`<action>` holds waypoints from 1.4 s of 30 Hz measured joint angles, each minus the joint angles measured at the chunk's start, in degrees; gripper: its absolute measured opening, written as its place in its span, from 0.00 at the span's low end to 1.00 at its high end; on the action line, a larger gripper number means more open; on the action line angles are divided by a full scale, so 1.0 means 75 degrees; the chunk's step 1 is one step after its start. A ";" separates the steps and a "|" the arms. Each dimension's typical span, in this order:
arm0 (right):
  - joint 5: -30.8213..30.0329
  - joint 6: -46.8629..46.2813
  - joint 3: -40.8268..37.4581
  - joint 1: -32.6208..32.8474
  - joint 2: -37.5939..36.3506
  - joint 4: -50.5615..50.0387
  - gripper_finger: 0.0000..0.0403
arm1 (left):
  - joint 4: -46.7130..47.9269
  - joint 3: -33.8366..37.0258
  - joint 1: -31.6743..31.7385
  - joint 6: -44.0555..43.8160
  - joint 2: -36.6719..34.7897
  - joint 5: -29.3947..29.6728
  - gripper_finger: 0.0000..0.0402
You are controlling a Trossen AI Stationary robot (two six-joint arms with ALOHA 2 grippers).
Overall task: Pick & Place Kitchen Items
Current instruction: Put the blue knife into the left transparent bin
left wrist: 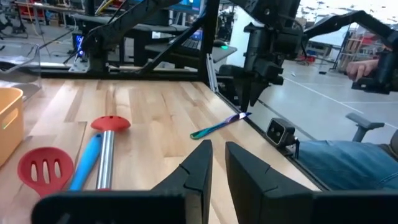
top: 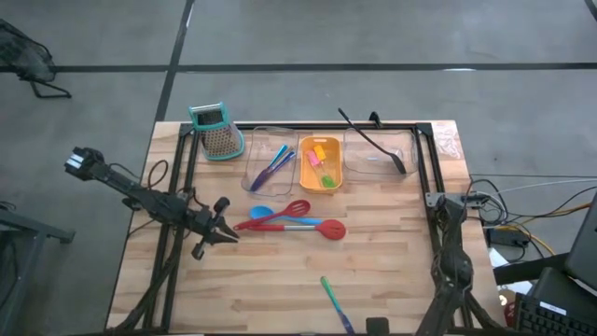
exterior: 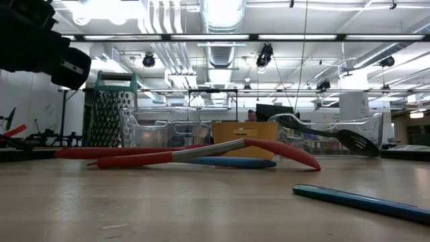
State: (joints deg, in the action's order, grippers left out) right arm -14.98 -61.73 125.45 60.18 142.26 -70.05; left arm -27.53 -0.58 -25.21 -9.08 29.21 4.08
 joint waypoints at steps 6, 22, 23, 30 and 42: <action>0.0012 0.0391 0.0043 0.0013 -0.0002 -0.0017 0.41 | 0.0041 0.0000 0.0000 0.0001 0.0000 0.0003 0.13; -0.0398 0.0736 0.0073 0.0310 -0.0006 -0.0039 0.33 | 0.0047 0.0003 0.0000 0.0009 0.0000 0.0009 0.13; -0.0431 0.0732 0.0073 0.0381 -0.0006 -0.0040 0.33 | 0.0047 0.0003 0.0000 0.0009 0.0000 0.0009 0.13; -0.1468 0.0769 0.0073 0.0840 0.0032 -0.0033 0.30 | 0.0050 0.0003 0.0000 0.0009 0.0000 0.0009 0.13; -0.3176 0.2448 0.0070 0.1092 0.0577 -0.0008 0.41 | 0.0076 0.0003 0.0000 0.0009 0.0003 0.0009 0.13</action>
State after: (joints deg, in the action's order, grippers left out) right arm -38.80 -43.37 125.97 68.37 146.58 -70.11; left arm -26.96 -0.56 -25.21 -9.02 29.23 4.14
